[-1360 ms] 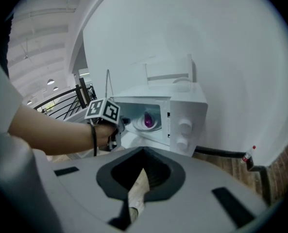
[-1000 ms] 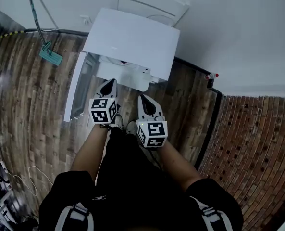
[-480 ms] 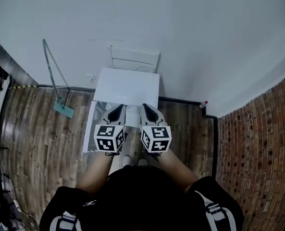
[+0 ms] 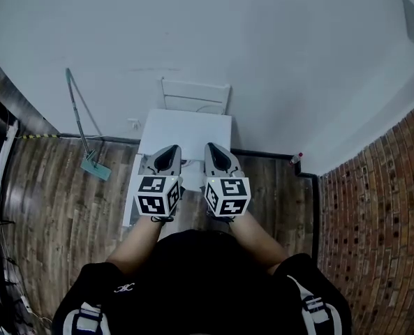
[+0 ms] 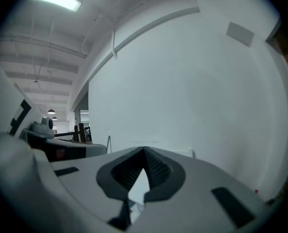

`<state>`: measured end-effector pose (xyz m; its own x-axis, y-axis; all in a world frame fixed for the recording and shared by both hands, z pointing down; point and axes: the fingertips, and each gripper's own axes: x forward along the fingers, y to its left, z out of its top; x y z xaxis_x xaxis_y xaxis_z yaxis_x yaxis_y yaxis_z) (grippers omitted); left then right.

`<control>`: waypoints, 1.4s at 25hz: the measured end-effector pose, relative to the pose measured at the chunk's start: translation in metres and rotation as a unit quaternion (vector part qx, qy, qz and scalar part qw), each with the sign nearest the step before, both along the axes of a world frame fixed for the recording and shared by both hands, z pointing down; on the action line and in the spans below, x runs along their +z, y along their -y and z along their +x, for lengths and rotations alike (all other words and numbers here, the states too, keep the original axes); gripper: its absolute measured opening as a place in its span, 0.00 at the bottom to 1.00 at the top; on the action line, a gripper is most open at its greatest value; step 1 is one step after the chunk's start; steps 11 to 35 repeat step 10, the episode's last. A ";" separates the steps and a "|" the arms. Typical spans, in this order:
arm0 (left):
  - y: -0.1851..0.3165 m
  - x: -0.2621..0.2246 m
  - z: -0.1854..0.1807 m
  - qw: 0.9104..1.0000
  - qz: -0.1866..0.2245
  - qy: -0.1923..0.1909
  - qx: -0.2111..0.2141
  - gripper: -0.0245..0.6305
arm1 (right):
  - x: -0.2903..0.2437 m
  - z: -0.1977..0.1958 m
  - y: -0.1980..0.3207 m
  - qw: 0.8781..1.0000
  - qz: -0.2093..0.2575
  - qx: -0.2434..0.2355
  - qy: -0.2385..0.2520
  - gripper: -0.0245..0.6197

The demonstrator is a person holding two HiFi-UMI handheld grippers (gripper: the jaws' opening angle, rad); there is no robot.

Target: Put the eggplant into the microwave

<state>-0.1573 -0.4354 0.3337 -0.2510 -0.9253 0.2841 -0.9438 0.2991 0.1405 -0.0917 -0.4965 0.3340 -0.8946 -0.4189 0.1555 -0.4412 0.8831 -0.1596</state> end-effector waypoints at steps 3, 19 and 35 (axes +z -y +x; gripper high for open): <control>0.002 0.000 -0.004 1.000 0.000 0.015 0.002 0.04 | -0.003 0.000 0.000 1.000 0.004 0.007 0.006 0.06; 0.007 0.010 -0.011 1.000 -0.006 0.014 0.010 0.04 | 0.002 -0.004 -0.001 1.000 0.008 0.011 0.005 0.06; 0.007 0.010 -0.011 1.000 -0.006 0.014 0.010 0.04 | 0.002 -0.004 -0.001 1.000 0.008 0.011 0.005 0.06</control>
